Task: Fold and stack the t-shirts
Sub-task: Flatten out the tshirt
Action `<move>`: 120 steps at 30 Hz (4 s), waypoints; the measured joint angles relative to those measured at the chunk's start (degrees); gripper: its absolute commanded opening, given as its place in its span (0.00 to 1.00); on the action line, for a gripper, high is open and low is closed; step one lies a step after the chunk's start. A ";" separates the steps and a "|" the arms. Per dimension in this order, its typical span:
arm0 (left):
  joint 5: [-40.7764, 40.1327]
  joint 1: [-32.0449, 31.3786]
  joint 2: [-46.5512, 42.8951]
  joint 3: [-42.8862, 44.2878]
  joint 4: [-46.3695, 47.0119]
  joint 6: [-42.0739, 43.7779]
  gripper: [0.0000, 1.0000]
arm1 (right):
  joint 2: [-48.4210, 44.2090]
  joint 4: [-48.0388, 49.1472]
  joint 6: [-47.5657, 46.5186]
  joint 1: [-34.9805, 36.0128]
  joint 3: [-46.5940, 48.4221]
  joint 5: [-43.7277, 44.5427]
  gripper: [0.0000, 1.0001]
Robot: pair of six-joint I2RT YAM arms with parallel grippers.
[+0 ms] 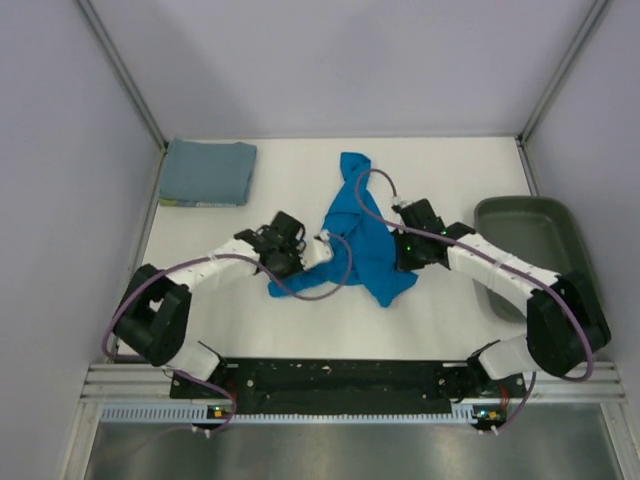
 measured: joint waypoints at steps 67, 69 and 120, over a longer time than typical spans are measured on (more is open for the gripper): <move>-4.59 -7.04 -17.70 -17.66 -15.23 7.91 0.67 | -4.24 -1.49 5.40 -6.03 -9.97 -1.55 0.21; -7.34 -7.13 -14.34 -16.11 -14.93 6.99 0.18 | -1.73 0.00 4.50 -6.23 -8.79 -2.32 0.00; -27.93 16.94 13.46 75.32 -6.21 7.41 0.00 | 19.32 -12.66 -8.26 -24.11 80.56 -6.19 0.00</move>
